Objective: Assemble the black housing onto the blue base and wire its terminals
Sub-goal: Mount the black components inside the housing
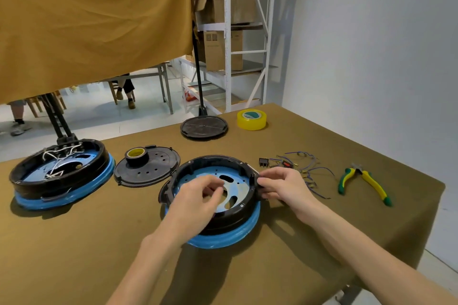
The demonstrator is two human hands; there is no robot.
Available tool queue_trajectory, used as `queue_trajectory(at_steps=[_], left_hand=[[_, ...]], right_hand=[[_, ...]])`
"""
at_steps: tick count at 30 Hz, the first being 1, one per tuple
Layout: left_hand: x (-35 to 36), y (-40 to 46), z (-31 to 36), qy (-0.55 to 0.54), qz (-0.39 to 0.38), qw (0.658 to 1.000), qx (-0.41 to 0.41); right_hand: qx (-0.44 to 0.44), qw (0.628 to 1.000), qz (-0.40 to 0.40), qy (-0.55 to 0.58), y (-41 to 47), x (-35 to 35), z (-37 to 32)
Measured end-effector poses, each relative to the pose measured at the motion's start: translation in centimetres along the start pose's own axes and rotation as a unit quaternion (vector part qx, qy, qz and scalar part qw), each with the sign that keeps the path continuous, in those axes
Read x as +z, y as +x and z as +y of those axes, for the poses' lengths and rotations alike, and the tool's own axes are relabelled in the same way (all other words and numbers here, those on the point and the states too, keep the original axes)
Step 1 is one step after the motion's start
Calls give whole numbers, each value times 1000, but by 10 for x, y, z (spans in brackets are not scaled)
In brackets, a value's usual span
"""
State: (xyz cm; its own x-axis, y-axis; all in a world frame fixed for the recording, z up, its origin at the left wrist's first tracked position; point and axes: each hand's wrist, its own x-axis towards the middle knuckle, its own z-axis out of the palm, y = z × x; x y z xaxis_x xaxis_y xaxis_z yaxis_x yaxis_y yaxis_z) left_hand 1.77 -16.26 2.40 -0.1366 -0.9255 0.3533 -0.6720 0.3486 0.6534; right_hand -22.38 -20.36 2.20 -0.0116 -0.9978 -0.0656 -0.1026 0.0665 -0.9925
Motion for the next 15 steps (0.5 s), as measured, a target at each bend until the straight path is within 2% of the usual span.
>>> queue_trajectory(at_steps=[2,4,6,9,10,12,15], left_hand=[[16,-2,12,53,-91,994,19],[22,-1,15,100,-103,989,34],[15,2,8,83,-129,988,34],[-7,11,-6,10,-237,971,12],[-13,13,-8,-4,-252,968,8],[-15,14,-10,-23,-237,971,5],[-4,18,-2,-92,-141,986,-9]], right_hand=[[1,1000,8,-17,1,0,-2],[17,1000,-4,3,2,-1,-3],[49,996,-26,67,4,-2,-4],[106,979,-54,165,6,-2,-6],[122,972,-63,189,6,-2,-7],[144,962,-82,217,5,0,-7],[141,966,-112,185,2,1,-5]])
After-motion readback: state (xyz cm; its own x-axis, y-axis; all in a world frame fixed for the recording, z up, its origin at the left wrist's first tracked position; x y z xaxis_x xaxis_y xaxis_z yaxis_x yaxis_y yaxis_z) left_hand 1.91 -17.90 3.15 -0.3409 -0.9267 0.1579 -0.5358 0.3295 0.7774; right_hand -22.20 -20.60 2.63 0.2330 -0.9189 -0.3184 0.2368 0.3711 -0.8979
